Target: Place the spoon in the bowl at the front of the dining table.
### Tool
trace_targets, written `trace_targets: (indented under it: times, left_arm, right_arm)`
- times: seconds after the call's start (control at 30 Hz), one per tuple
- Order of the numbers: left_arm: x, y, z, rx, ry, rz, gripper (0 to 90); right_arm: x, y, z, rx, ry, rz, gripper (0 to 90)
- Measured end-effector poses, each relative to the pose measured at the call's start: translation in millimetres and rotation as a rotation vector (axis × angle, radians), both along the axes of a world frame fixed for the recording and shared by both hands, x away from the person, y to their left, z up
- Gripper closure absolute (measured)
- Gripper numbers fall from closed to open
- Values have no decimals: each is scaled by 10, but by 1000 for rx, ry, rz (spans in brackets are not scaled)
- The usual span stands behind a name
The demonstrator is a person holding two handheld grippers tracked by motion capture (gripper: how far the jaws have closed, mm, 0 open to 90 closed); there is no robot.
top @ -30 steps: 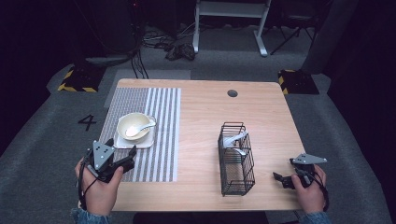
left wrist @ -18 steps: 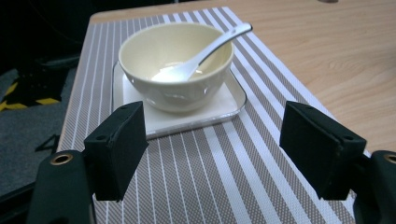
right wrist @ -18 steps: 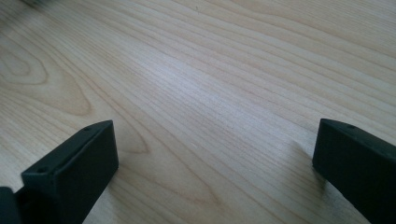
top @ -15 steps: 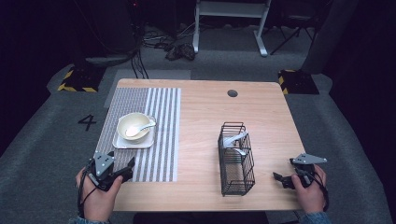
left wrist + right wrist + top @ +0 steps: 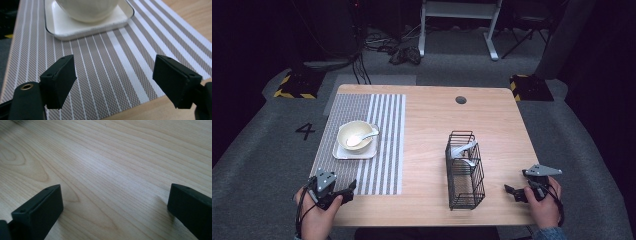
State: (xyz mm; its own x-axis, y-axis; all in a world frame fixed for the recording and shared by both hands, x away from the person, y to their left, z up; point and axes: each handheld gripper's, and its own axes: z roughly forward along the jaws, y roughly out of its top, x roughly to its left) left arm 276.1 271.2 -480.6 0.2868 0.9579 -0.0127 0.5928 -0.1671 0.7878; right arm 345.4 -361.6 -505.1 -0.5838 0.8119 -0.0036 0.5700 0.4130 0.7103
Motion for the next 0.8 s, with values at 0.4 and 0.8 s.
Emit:
trace_targets:
  times: [0.4, 0.8]
  left_arm:
    - [-54, 5, -164, 16, 66, -2, 160]
    - [-83, 69, -282, 26, 61, 3, 158]
  right_arm:
    - [0, 0, 0, 0, 0, 0, 2]
    - [-1, 0, 0, 0, 0, 1, 2]
